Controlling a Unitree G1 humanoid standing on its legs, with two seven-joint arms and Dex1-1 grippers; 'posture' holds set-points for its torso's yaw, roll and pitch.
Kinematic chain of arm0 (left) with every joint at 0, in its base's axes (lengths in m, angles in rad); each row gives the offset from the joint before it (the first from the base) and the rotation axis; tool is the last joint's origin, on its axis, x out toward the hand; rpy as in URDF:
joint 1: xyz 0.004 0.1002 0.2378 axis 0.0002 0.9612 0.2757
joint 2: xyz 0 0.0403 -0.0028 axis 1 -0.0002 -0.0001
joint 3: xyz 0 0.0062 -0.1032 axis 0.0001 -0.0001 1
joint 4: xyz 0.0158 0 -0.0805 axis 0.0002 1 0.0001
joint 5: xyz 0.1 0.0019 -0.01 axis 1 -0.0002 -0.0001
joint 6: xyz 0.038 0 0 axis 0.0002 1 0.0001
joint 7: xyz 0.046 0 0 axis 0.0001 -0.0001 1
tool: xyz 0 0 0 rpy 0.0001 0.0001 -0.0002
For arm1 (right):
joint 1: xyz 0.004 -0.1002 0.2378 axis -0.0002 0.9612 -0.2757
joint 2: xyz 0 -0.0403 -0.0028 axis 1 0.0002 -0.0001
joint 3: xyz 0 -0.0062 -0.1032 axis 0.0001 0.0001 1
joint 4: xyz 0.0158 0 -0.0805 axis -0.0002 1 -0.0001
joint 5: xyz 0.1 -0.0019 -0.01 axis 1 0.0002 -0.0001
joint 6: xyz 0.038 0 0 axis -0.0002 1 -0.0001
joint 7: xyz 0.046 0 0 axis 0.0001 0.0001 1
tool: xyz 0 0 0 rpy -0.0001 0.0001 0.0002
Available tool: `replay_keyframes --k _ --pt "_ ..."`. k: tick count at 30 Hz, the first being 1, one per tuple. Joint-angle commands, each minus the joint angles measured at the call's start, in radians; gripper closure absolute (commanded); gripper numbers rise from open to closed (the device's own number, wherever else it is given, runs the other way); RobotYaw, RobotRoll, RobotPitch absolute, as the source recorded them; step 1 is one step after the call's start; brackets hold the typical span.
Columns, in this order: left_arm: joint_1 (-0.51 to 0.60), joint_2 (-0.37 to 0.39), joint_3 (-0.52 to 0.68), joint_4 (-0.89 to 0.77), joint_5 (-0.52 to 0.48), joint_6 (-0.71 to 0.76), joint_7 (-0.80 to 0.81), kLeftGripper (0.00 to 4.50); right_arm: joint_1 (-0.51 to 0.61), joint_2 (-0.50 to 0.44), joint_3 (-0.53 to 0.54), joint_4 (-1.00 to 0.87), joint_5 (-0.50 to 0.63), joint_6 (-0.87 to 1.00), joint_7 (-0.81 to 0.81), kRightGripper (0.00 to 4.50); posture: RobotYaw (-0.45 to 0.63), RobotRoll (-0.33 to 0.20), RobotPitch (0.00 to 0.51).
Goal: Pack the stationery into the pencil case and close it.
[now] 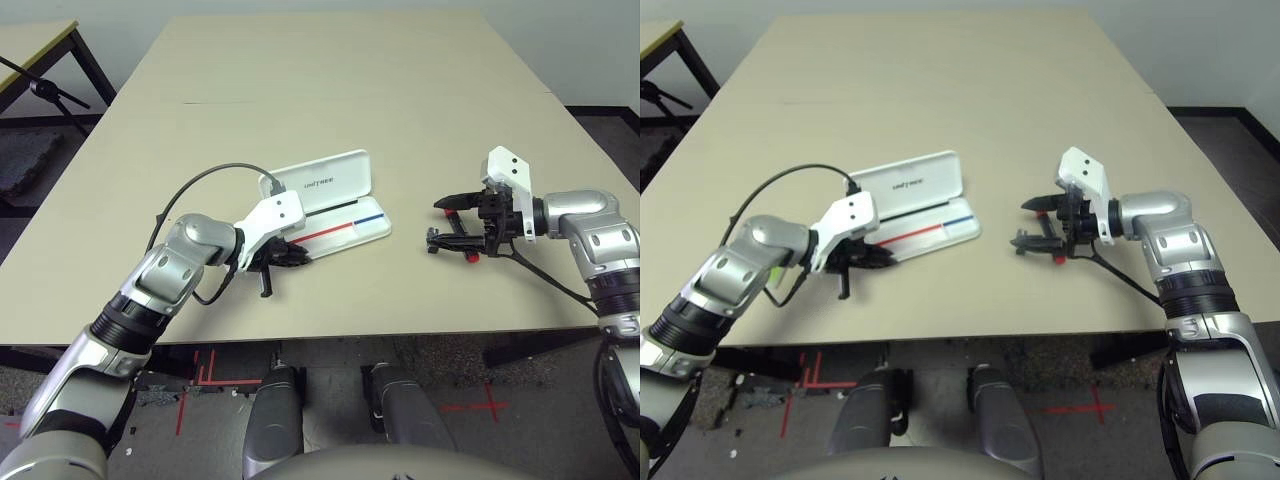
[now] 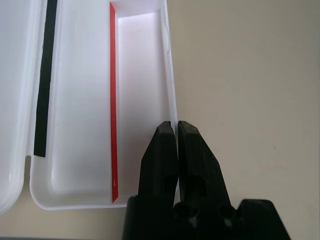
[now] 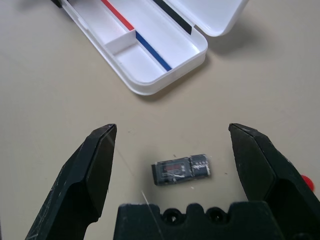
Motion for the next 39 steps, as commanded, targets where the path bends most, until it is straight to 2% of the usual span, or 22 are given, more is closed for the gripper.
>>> replay_keyframes --k 1,7,12,26,37,38,39 --pt "0.019 0.022 0.017 -0.024 0.003 -0.076 -0.038 4.47 0.020 -0.001 0.018 -0.037 0.016 0.022 0.019 0.00 -0.02 0.000 0.109" --pt "0.034 -0.001 0.037 0.044 0.003 -0.245 -0.050 4.47 0.036 0.000 0.028 -0.059 0.030 0.045 0.038 0.00 -0.02 0.000 0.113" --pt "0.044 -0.008 0.028 0.106 0.025 -0.317 -0.060 4.47 0.046 0.004 0.033 -0.064 0.031 0.051 0.042 0.00 -0.02 0.000 0.118" --pt "0.055 -0.001 0.027 0.159 0.036 -0.404 -0.127 4.47 0.063 0.000 0.047 -0.099 0.037 0.073 0.055 0.00 -0.02 0.000 0.127" --pt "0.048 -0.006 0.018 0.201 0.104 -0.440 -0.115 4.47 0.072 -0.003 0.054 -0.123 0.040 0.082 0.051 0.00 -0.02 0.000 0.134" --pt "0.050 -0.009 0.021 0.199 0.105 -0.440 -0.114 3.86 0.072 -0.004 0.055 -0.124 0.039 0.081 0.050 0.00 -0.02 0.000 0.134" --pt "0.052 -0.011 0.023 0.196 0.105 -0.437 -0.113 3.65 0.072 -0.004 0.056 -0.124 0.038 0.081 0.050 0.00 -0.02 0.000 0.134"
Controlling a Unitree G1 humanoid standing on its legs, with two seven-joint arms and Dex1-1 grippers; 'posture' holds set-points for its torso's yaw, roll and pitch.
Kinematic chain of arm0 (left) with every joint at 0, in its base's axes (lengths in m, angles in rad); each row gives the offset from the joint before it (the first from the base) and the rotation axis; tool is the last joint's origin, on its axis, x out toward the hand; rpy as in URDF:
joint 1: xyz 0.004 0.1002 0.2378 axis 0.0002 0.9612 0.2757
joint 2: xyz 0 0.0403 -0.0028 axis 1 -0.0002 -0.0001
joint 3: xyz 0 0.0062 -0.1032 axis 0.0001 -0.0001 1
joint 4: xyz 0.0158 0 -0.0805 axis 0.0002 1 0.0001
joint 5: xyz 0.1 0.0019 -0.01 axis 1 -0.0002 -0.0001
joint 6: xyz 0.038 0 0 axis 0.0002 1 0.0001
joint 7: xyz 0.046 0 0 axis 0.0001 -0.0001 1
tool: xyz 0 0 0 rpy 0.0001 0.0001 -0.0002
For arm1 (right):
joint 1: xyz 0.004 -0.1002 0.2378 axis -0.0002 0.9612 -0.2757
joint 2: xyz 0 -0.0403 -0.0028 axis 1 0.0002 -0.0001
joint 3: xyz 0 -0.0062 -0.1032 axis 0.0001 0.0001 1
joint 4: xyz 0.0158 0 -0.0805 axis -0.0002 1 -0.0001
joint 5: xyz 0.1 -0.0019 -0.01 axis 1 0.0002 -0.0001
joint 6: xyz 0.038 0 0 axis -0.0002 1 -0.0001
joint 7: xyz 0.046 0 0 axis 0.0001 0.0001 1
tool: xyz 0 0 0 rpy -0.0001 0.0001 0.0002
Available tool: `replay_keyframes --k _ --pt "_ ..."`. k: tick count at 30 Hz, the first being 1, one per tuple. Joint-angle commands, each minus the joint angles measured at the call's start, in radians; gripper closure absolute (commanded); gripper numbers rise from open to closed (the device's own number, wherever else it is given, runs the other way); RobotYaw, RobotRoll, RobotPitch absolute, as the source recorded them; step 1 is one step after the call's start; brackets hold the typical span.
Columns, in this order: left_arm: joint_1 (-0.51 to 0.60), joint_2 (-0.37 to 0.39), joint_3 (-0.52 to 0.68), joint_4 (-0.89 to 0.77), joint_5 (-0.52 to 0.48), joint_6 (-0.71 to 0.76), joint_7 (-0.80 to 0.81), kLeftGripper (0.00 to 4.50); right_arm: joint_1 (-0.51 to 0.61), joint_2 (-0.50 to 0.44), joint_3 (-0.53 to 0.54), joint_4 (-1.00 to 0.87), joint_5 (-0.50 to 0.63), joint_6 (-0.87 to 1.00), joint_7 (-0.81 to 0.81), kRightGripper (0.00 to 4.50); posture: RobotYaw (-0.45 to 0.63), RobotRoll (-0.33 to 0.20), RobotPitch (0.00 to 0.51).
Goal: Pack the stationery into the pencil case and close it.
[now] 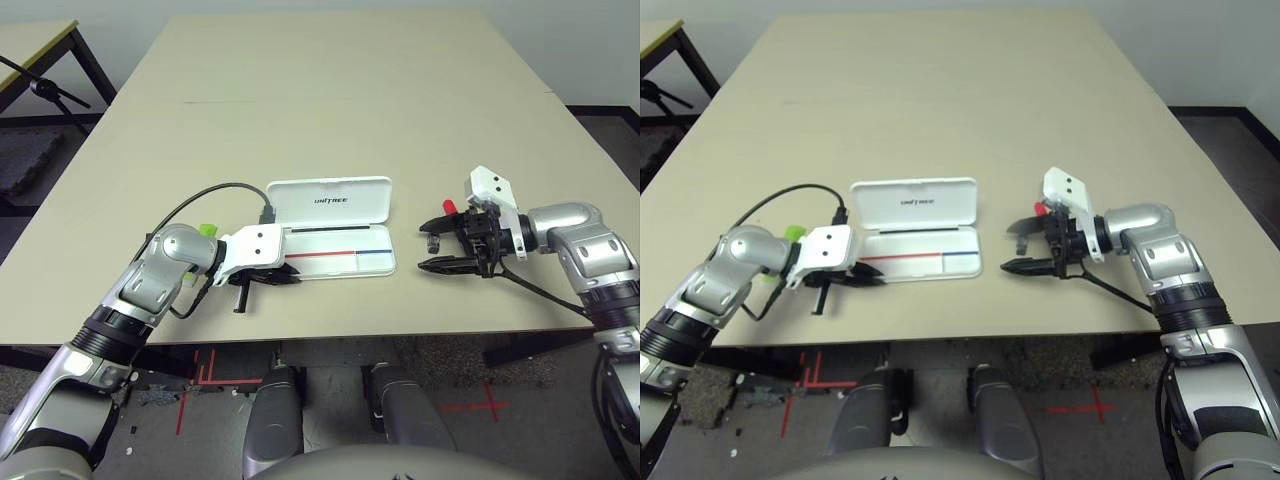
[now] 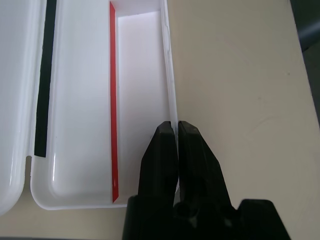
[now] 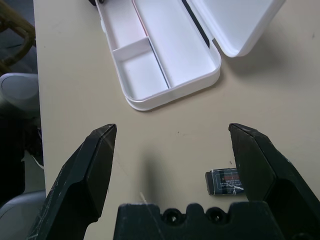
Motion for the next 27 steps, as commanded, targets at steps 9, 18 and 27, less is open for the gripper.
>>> replay_keyframes --k 9,18,27 --pt "0.045 0.024 0.057 -0.162 -0.070 0.079 -0.012 0.15 -0.003 -0.003 -0.002 -0.036 0.039 0.047 0.006 0.00 -0.02 0.000 0.135" --pt "0.066 0.086 0.211 -0.326 -0.218 0.258 0.009 0.03 -0.018 -0.019 -0.083 -0.086 0.172 0.148 0.019 0.00 -0.01 0.000 0.141" --pt "0.069 0.082 0.239 -0.346 -0.246 0.301 0.038 0.03 -0.038 0.059 -0.238 -0.243 0.233 0.390 -0.361 0.00 -0.02 0.000 0.146"
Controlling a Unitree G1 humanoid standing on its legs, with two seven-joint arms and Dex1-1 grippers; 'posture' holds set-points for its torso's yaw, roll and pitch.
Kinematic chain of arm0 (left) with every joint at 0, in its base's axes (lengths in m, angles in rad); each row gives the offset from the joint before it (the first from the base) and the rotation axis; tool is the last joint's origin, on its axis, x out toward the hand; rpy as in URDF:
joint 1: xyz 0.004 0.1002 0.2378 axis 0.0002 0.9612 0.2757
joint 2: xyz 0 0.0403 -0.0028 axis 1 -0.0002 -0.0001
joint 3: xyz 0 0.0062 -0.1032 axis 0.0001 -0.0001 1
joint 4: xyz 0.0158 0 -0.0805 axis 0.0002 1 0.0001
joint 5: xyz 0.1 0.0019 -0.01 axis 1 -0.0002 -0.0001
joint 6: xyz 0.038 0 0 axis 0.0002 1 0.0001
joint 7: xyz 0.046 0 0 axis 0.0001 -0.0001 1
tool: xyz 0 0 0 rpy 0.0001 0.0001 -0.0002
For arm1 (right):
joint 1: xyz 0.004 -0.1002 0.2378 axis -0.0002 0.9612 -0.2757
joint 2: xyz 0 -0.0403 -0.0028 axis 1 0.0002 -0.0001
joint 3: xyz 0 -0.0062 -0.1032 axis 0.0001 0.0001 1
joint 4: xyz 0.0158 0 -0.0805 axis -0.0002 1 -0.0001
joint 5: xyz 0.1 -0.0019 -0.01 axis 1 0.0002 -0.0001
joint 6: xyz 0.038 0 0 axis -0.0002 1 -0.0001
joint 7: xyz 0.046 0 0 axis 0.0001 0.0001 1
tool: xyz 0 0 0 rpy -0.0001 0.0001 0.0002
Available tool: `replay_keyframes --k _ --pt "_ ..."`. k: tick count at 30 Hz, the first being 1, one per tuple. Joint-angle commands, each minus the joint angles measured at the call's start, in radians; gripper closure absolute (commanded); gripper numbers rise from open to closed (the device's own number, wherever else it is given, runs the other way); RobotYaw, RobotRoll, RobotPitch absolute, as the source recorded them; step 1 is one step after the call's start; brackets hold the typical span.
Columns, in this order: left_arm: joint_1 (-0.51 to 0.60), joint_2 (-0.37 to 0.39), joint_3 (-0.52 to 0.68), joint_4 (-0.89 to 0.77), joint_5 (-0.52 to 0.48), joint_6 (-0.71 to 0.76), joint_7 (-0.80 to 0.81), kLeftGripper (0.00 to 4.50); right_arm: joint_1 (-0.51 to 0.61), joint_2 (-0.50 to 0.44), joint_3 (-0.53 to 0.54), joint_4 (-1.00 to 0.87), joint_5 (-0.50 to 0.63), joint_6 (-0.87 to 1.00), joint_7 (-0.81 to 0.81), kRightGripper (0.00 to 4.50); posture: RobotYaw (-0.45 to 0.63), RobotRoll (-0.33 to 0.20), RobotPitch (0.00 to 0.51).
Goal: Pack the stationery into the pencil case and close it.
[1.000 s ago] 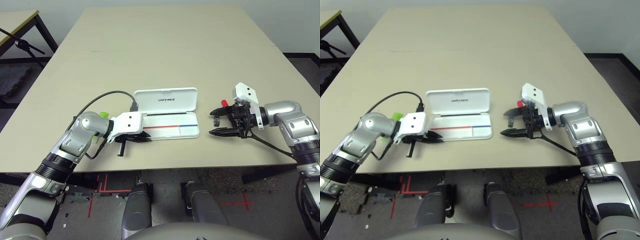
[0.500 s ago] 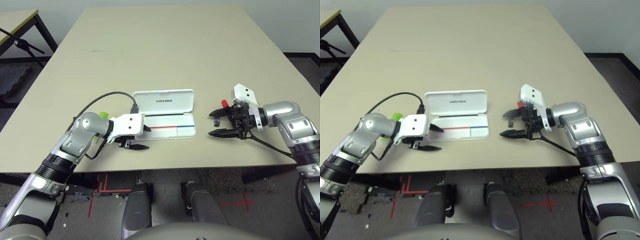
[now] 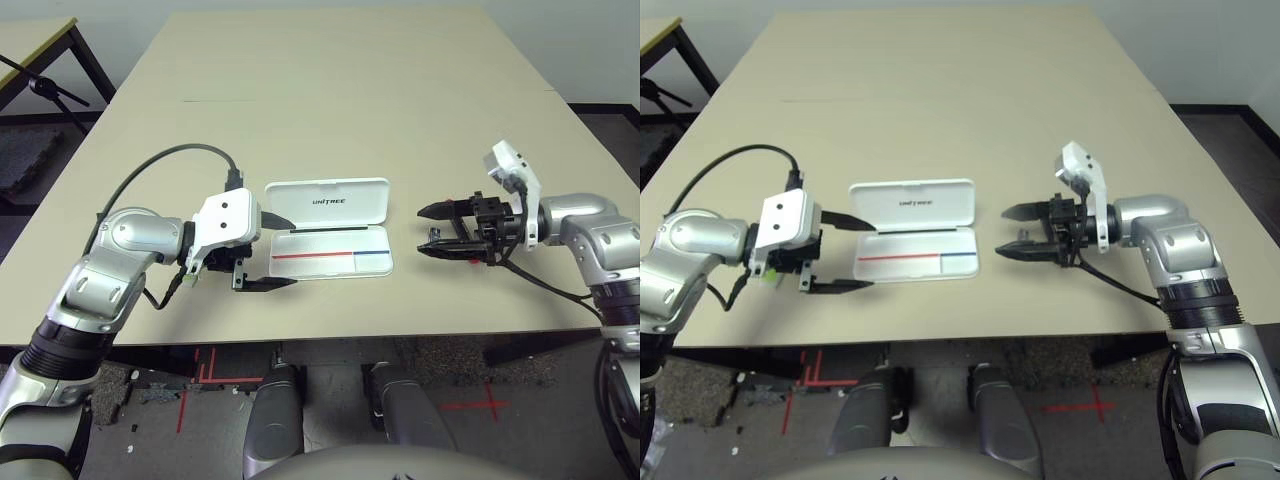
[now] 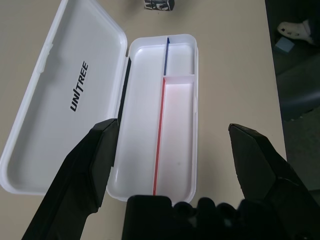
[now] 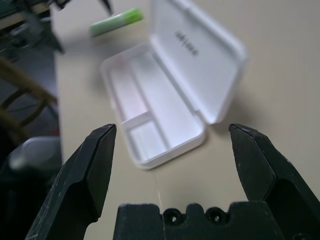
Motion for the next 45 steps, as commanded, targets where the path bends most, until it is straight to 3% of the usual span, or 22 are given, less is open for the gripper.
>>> replay_keyframes --k 1,9,14,26,38,41,45 --pt "0.015 -0.002 -0.007 -0.017 -0.010 0.005 0.006 0.03 -0.026 0.063 -0.102 -0.091 0.044 0.164 -0.242 0.00 -0.02 0.000 0.146" --pt "-0.003 -0.014 -0.025 0.061 0.014 -0.054 -0.009 0.03 -0.093 0.168 -0.186 -0.129 -0.066 0.466 -0.741 0.00 -0.05 0.000 0.152" --pt "-0.032 -0.037 -0.059 0.108 0.034 -0.081 -0.010 0.03 -0.079 0.208 -0.223 -0.137 -0.102 0.566 -0.900 0.00 -0.06 0.000 0.153" --pt "-0.063 -0.054 -0.098 0.101 0.047 -0.068 -0.003 0.03 0.022 0.096 -0.134 -0.187 -0.065 0.673 -0.832 0.00 -0.08 0.000 0.150" --pt "-0.065 -0.050 -0.096 0.082 0.054 -0.048 0.004 0.03 0.043 0.124 -0.103 -0.126 -0.064 0.656 -0.816 0.00 -0.07 0.000 0.148" --pt "-0.062 -0.048 -0.094 0.076 0.056 -0.045 0.007 0.00 0.048 0.116 -0.109 -0.082 -0.073 0.630 -0.815 0.62 -0.06 0.000 0.144" --pt "-0.065 -0.043 -0.091 0.079 0.058 -0.045 0.006 0.00 0.045 0.099 -0.105 -0.044 -0.076 0.599 -0.802 2.13 -0.05 0.000 0.140"
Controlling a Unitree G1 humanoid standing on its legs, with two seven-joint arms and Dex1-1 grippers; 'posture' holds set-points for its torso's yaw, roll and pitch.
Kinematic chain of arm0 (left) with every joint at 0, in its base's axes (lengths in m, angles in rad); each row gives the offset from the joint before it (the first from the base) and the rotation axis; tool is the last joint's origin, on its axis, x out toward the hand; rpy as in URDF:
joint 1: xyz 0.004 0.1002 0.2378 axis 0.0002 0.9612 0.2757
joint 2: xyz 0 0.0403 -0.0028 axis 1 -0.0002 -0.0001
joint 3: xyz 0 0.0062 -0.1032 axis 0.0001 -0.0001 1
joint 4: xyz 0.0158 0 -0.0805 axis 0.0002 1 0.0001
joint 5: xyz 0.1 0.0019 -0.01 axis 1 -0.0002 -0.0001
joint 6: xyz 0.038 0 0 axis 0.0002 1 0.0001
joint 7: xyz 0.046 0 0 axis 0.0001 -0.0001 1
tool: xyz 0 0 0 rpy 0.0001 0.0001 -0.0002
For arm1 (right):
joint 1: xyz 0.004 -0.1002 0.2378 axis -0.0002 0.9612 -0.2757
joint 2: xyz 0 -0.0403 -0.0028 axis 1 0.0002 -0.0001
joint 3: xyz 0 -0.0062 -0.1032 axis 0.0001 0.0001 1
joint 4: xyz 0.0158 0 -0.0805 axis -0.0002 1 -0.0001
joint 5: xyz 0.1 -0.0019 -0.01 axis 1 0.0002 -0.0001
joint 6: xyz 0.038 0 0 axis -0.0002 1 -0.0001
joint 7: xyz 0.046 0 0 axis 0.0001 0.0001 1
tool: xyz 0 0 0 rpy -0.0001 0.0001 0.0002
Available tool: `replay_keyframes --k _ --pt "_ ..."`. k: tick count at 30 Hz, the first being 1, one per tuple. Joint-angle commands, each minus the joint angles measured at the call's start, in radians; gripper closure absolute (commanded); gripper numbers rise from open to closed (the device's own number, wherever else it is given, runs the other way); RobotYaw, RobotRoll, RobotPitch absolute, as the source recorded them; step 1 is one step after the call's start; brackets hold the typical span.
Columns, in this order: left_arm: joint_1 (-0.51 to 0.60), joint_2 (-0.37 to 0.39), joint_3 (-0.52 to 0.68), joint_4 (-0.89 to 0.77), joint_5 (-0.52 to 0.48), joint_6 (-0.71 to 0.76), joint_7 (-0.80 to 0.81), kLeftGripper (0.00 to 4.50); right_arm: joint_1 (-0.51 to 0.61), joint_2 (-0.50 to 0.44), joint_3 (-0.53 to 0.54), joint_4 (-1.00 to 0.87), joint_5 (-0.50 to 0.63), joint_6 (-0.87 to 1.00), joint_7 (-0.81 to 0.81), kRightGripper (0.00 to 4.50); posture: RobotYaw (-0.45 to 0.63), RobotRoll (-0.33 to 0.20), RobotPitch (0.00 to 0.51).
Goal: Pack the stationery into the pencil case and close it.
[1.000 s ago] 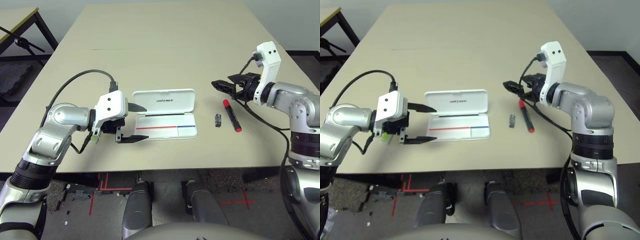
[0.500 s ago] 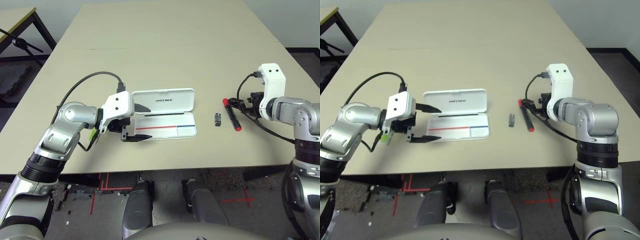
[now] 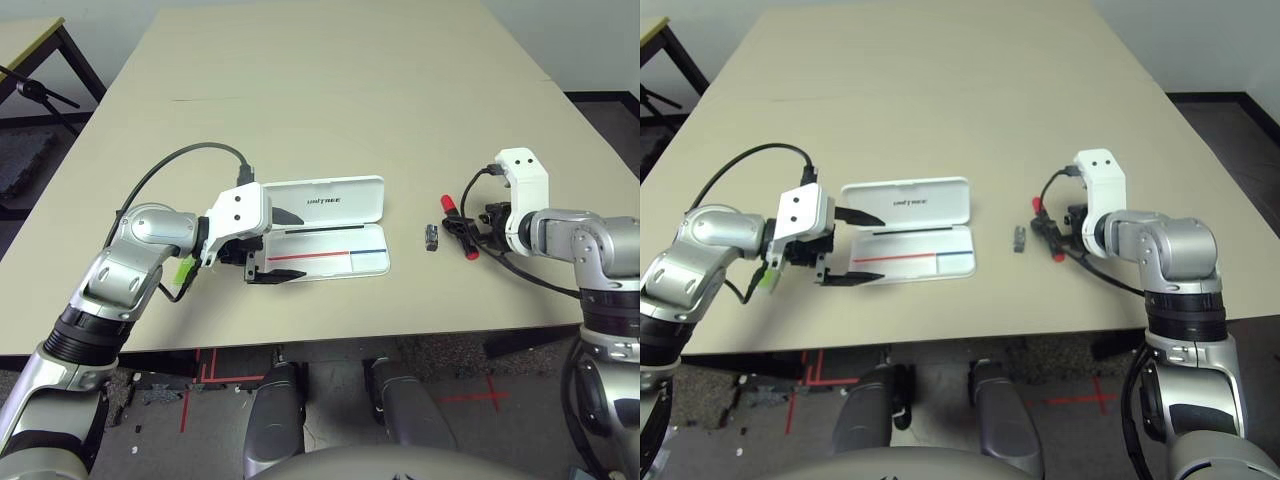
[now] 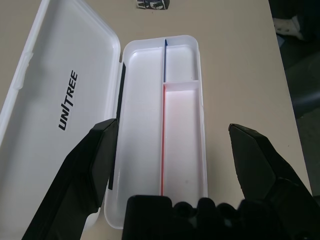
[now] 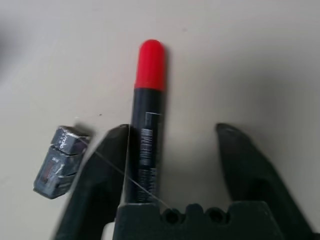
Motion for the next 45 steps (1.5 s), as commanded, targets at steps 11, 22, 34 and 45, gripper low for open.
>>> replay_keyframes --k 11,22,34,45 --pt "-0.012 0.010 -0.008 0.006 0.014 0.001 -0.005 0.00 -0.043 -0.079 -0.007 0.095 -0.009 -0.065 0.057 4.03 -0.06 0.000 0.135" --pt "-0.020 0.047 0.018 0.049 0.016 -0.018 -0.015 0.00 -0.001 -0.344 0.169 0.014 0.000 -0.502 0.610 4.03 -0.06 0.000 0.137" --pt "0.013 0.091 0.056 0.040 0.005 -0.013 -0.008 0.00 -0.113 -0.367 0.319 -0.036 0.007 -0.581 0.928 4.03 -0.02 0.000 0.140" --pt "0.020 0.082 0.052 0.021 0.009 0.000 0.013 0.00 -0.262 -0.101 0.471 0.040 -0.075 -0.635 0.889 4.03 0.00 0.000 0.136"
